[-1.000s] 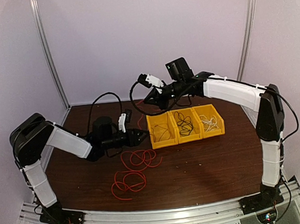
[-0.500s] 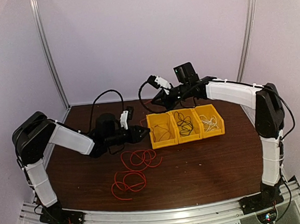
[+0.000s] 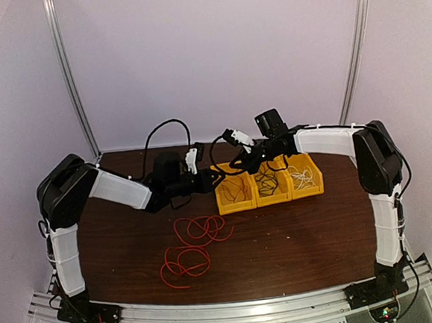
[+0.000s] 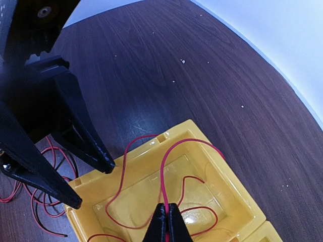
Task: Untangle the cables
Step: Place the untangled cable in the bin.
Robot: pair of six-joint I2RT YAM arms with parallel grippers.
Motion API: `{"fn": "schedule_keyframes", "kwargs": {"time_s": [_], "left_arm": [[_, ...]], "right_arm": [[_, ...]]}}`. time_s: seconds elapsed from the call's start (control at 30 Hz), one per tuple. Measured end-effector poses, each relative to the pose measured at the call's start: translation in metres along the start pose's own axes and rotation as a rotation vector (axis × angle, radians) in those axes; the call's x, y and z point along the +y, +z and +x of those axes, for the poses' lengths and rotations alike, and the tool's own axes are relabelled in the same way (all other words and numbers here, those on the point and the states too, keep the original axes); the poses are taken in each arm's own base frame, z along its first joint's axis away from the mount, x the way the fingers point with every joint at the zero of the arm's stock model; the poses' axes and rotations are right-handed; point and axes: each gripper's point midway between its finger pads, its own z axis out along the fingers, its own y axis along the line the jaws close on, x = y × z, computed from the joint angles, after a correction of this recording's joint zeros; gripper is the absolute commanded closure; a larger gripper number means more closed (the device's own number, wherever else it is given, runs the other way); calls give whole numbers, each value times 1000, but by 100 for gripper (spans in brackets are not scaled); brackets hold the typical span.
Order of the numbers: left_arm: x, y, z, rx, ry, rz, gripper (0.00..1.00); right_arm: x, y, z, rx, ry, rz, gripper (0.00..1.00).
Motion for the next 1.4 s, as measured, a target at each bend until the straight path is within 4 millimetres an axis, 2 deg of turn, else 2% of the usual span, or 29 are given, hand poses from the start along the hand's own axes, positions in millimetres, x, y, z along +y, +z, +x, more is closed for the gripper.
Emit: {"fn": "schedule_keyframes", "kwargs": {"time_s": [0.17,0.3,0.47,0.6,0.63,0.73,0.77,0.87,1.07,1.2,1.4], "left_arm": [[6,6,5,29,-12,-24,63],[7,4,8,34,-10,-25,54],[3,-24,15,45,12,-47,45],[-10,-59,-6,-21,51,-79,42],[-14,-66,-14,-45,60,-86,41],[-16,-77,-28,-87,67,-114,41],[-12,-77,-28,-87,58,-129,41],[8,-75,-14,-57,-5,-175,41],[49,-71,18,-2,-163,-248,42],[54,-65,22,4,-213,-244,42],[55,-51,17,-10,-285,-205,45]], "right_arm": [[1,6,13,35,31,-7,100],[2,11,24,71,56,-4,100],[3,16,36,116,69,6,100],[6,20,45,156,65,16,100],[8,22,47,171,61,16,98],[16,27,49,204,44,7,84],[18,28,49,215,45,2,78],[24,27,49,249,37,-11,68],[26,19,48,299,42,-3,59],[24,11,39,314,44,5,51],[19,3,6,264,29,22,48]]}}
